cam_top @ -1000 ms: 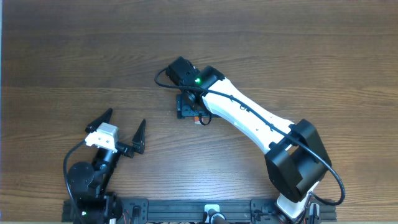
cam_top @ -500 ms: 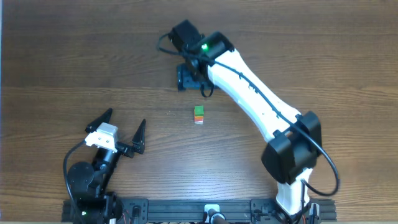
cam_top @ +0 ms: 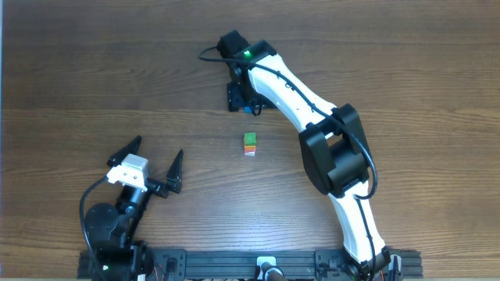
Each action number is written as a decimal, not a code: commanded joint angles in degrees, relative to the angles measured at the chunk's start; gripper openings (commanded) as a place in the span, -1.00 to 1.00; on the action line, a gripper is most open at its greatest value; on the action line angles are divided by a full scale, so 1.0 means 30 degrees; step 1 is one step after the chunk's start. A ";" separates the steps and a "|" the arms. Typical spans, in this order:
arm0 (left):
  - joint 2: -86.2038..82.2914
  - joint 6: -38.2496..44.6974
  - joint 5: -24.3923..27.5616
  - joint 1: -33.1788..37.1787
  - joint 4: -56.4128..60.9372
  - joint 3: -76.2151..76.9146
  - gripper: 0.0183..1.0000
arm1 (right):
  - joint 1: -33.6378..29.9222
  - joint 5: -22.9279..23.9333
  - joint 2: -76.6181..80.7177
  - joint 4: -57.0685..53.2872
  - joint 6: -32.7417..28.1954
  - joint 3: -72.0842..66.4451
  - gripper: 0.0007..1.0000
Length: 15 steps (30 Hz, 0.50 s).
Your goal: Stack Cubes
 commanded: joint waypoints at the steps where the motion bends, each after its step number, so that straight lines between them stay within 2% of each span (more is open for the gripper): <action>1: -0.0102 0.0226 0.0182 -0.0109 -0.0029 -0.0080 1.00 | -0.0015 -0.0044 0.0758 0.0175 -0.0109 0.0306 0.57; 8: -0.0102 0.0226 0.0182 -0.0109 -0.0029 -0.0080 1.00 | 0.0000 -0.0036 0.0969 0.1188 -0.0102 0.0306 0.44; 15: -0.0102 0.0226 0.0182 -0.0109 -0.0029 -0.0080 1.00 | 0.0000 -0.0029 0.1107 0.1188 -0.0029 0.0306 0.42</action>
